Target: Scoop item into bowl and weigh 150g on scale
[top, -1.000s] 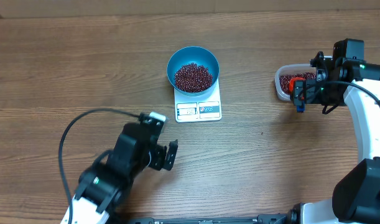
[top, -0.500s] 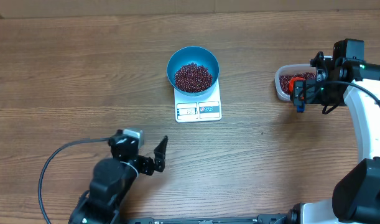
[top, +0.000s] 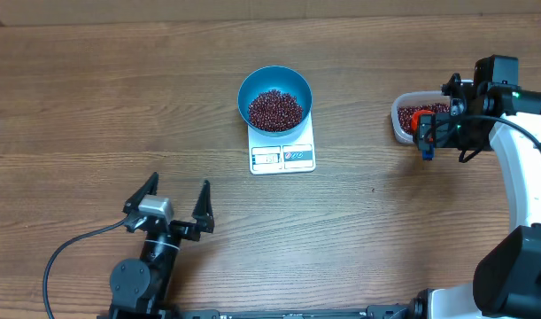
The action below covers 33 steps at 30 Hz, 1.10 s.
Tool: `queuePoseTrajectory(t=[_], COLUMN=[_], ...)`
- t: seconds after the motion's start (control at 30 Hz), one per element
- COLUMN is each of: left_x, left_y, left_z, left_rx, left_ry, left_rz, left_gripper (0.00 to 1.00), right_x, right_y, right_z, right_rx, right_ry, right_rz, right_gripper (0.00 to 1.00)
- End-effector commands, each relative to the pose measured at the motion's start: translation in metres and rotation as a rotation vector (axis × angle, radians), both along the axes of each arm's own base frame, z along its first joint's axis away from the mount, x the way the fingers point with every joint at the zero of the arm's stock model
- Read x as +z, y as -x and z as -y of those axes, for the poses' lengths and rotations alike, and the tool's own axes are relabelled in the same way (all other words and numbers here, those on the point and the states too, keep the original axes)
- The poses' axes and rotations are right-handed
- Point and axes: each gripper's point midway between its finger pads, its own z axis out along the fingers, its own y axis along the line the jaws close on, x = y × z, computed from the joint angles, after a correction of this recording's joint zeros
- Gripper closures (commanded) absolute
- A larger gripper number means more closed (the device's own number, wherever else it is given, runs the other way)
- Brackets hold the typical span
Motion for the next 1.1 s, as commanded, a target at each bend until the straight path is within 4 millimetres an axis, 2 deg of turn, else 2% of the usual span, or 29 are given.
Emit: queuePoseTrajectory(t=[0.0,0.33,0.6,1.07], left_x=[-0.005,-0.014,-0.054,-0.054], left_y=[0.000,0.000,-0.001,-0.001], left_z=[-0.008,-0.027,-0.038,-0.044], left_rx=[0.029,0.098,0.149,0.178], left_ry=[-0.030,-0.027,0.037,0.003], left_rz=[0.043,0.042,-0.131,-0.126], left_gripper=[0.01,0.01,0.00,0.00], right_x=[0.011,0.011,0.011,0.011], right_y=[-0.008,-0.008,-0.008,-0.008], right_z=[0.003,0.003,0.003,0.003], right_rx=[-0.001,-0.001,-0.001,-0.001], right_ry=[0.010,0.010,0.010,0.010], right_rz=[0.037,0.038,0.037,0.038], right_gripper=[0.00,0.00,0.00,0.00])
